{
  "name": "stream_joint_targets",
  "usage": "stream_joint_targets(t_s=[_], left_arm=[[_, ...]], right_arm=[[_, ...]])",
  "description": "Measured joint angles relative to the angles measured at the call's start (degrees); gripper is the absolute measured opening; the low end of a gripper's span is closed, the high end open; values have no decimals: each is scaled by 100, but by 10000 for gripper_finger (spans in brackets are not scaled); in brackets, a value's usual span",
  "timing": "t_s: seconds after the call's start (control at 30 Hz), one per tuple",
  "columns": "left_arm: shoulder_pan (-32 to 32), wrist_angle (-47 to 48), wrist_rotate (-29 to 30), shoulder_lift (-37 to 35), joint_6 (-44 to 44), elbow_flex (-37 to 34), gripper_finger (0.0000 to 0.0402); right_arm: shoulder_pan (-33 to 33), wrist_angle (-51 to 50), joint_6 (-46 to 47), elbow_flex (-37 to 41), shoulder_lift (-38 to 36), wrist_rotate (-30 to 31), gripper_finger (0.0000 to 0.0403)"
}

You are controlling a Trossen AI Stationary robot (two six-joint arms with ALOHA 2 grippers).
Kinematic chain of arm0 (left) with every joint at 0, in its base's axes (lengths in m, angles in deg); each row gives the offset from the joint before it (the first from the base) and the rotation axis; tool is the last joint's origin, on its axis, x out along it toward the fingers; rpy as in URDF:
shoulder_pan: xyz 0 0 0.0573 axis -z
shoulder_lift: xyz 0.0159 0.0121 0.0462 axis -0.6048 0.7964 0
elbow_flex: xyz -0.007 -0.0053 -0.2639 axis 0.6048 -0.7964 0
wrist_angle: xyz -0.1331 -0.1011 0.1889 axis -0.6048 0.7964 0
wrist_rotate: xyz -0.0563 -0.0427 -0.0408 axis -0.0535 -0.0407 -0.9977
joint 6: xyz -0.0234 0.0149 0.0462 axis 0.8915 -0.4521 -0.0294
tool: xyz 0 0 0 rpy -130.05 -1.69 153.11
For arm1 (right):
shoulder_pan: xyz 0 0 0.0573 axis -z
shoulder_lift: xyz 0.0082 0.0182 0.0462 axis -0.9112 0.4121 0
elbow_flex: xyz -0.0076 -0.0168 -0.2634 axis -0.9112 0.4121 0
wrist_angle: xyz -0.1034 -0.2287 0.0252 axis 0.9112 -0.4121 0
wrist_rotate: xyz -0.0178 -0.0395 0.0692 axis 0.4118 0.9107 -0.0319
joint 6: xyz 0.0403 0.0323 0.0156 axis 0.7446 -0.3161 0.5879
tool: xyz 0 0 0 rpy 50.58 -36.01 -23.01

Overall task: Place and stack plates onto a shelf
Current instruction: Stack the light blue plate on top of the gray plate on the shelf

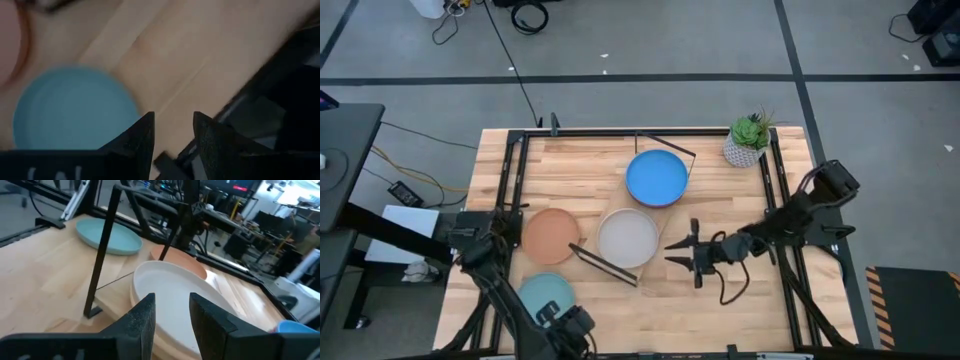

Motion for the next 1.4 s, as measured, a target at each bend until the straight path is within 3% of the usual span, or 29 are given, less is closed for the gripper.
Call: stream_joint_targets(t_s=[0.27, 0.43, 0.67, 1.0, 1.23, 1.4], left_arm=[[-26, -694, -504, 0, 1402, -1222, 142], [-129, -1644, -532, -2, 1679, -1790, 142], [-255, -1798, -1174, -7, 1724, -2149, 142], [-325, -1365, -1410, 2, 1462, -1884, 142], [-252, -1390, -1623, 195, 1236, -2292, 141], [-369, -1376, -1709, 192, 1079, -2340, 87]], right_arm=[[662, 274, -183, -18, 0, -1296, 126], [973, 9, -281, -31, 0, -1876, 126], [1200, -83, -484, -31, 0, -2000, 126], [1250, -74, -303, -31, 0, -2270, 126], [1252, -124, -135, -31, 0, -2431, 126], [1196, -246, 5, -31, -2, -2420, 126]])
